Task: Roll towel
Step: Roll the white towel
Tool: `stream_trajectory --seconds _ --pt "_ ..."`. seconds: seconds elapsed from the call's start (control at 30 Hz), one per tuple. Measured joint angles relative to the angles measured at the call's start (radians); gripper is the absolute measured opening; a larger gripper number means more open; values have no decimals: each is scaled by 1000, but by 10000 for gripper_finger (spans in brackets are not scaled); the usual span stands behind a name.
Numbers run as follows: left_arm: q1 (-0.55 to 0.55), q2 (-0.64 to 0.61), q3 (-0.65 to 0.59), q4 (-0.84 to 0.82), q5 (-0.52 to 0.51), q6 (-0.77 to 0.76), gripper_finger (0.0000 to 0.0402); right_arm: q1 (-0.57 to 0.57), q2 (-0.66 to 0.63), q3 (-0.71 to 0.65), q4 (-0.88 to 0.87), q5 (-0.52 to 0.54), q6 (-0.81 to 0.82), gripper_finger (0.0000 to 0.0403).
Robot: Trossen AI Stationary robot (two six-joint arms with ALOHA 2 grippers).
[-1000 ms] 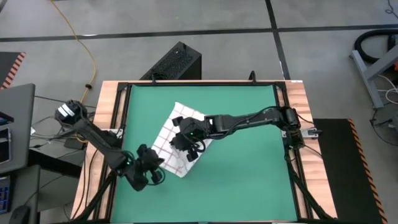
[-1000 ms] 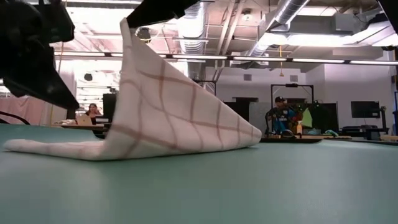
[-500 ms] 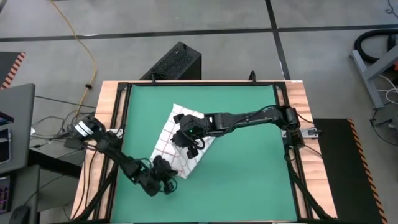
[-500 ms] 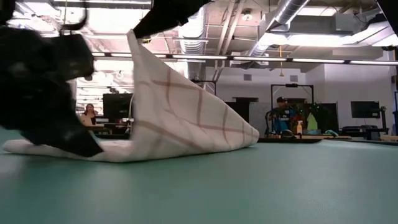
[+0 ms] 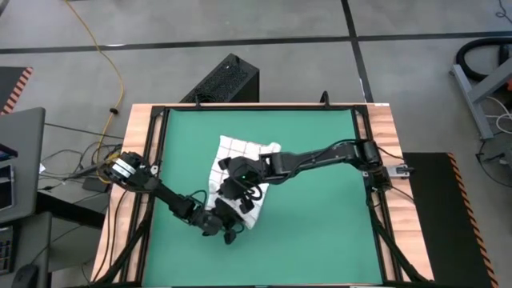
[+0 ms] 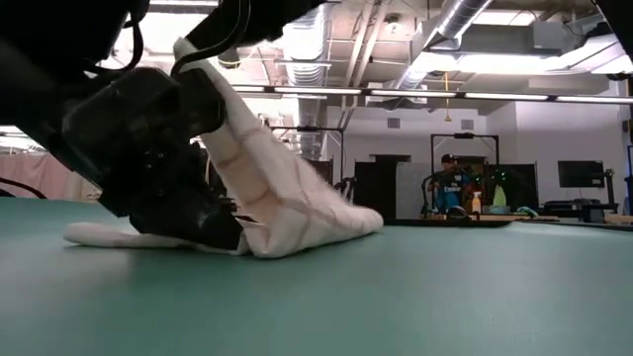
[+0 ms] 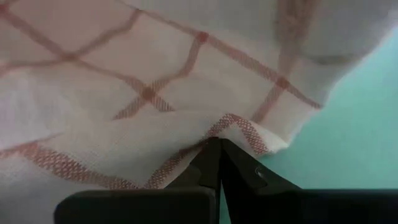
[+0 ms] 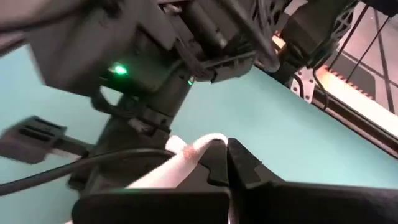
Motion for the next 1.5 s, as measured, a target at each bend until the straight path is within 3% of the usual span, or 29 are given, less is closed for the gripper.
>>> stream_trajectory --seconds 0.2,0.37,0.5,0.67,0.8,0.93,1.2,1.37,1.5 --pt "-16 -140 -2 -179 92 -58 0 -4 8 2 -6 -8 -21 1" --pt "-38 -384 1 -417 137 -62 0 -3 14 1 -2 -10 -30 1" --pt "-95 -545 1 -675 54 -158 0 -4 14 1 38 -13 -34 1" --pt "-232 -577 -27 -932 -63 -419 0 -6 14 1 80 -19 -37 1" --pt "-317 -525 -72 -919 -96 -592 0 -15 14 1 77 -19 -38 1" --pt "-340 -419 -81 -896 -119 -670 0 -21 14 1 84 -38 -49 0" --pt "-338 -273 -77 -683 -147 -698 0 -13 84 0 211 -96 -52 0" --pt "-342 -274 -76 -686 -127 -715 0 -7 128 3 256 -103 -30 0" --pt "-348 -279 -76 -698 -124 -715 0 4 144 2 259 -184 -12 0"
